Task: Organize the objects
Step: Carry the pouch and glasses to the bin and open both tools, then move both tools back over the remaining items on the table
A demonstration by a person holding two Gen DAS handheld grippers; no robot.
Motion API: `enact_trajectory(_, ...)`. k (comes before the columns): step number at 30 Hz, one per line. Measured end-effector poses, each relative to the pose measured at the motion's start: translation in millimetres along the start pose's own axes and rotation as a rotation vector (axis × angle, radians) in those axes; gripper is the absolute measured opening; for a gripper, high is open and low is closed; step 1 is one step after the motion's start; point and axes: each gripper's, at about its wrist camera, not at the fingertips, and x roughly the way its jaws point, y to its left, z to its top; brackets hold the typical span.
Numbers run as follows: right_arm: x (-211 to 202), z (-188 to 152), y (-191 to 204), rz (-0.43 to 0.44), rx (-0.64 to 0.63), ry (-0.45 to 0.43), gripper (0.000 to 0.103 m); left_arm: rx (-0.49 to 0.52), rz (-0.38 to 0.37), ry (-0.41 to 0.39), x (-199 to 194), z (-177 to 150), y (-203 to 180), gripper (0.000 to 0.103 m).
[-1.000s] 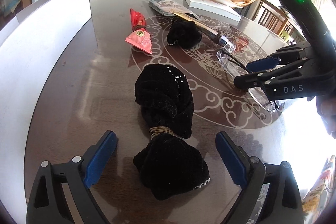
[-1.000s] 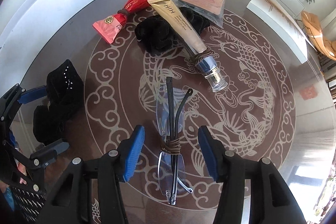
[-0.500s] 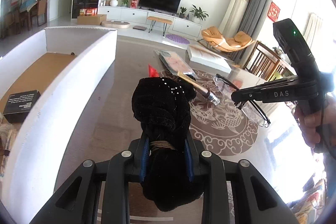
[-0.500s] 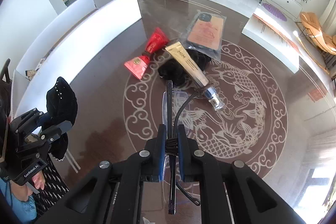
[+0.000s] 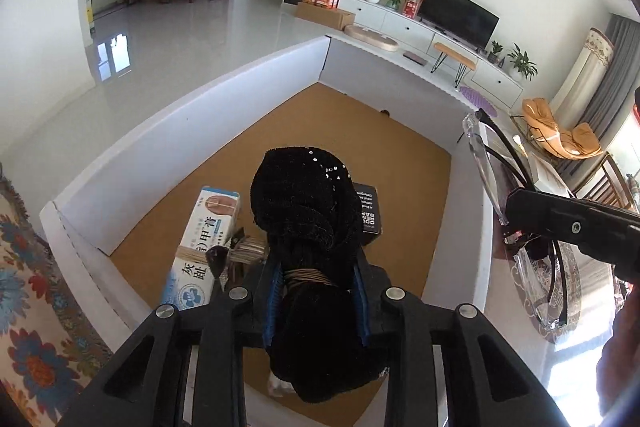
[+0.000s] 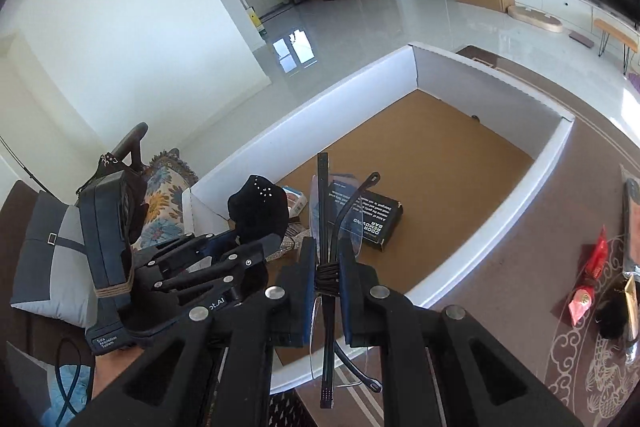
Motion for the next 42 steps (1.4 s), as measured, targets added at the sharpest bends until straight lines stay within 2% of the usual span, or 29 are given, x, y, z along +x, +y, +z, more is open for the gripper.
enact_trajectory(1,15,-1,4,-0.002,0.001,0.011,0.013,-0.018,0.010,0.013,4,-3,6,0.038)
enact_trajectory(2,28,-3,6,-0.001,0.008,0.022,0.021,-0.036,0.012,0.026,7,-6,11,0.054)
enact_trajectory(3,39,-5,8,-0.010,0.015,0.036,0.039,-0.051,0.015,0.033,10,-10,14,0.065)
enact_trajectory(4,47,-8,5,-0.032,0.021,0.045,0.049,-0.060,0.023,0.033,11,-13,15,0.082)
enact_trajectory(5,48,-11,3,-0.047,0.026,0.035,0.059,-0.059,0.027,0.021,11,-16,14,0.086)
enact_trajectory(6,46,-15,-1,-0.050,0.030,0.017,0.064,-0.053,0.025,0.008,10,-19,13,0.086)
enact_trajectory(8,33,-21,-10,-0.059,0.035,-0.021,0.065,-0.045,0.032,-0.014,5,-24,3,0.086)
enact_trajectory(10,7,-33,-21,-0.097,0.016,-0.079,0.072,-0.037,0.013,-0.058,-7,-28,-11,0.086)
enact_trajectory(12,-18,-53,-34,-0.175,-0.012,-0.135,0.093,-0.016,-0.034,-0.106,-23,-31,-35,0.086)
enact_trajectory(15,-50,-95,-68,-0.317,-0.052,-0.184,0.094,0.049,-0.127,-0.142,-41,-43,-84,0.088)
enact_trajectory(17,-63,-132,-95,-0.432,-0.066,-0.183,0.094,0.088,-0.197,-0.141,-45,-55,-124,0.099)
enact_trajectory(20,-77,-185,-144,-0.575,-0.037,-0.133,0.094,0.122,-0.316,-0.089,-34,-82,-183,0.102)
enact_trajectory(23,-99,-232,-194,-0.653,0.052,-0.075,0.094,0.161,-0.369,-0.009,-6,-115,-239,0.102)
enact_trajectory(27,-134,-280,-241,-0.687,0.190,-0.061,0.094,0.231,-0.334,0.081,34,-154,-290,0.102)
enact_trajectory(30,-146,-303,-256,-0.693,0.262,-0.057,0.094,0.272,-0.288,0.114,58,-172,-305,0.102)
enact_trajectory(34,-151,-321,-265,-0.674,0.310,-0.055,0.094,0.282,-0.208,0.109,69,-182,-302,0.102)
enact_trajectory(42,-151,-326,-264,-0.671,0.329,-0.090,0.095,0.345,-0.133,0.076,74,-187,-308,0.102)
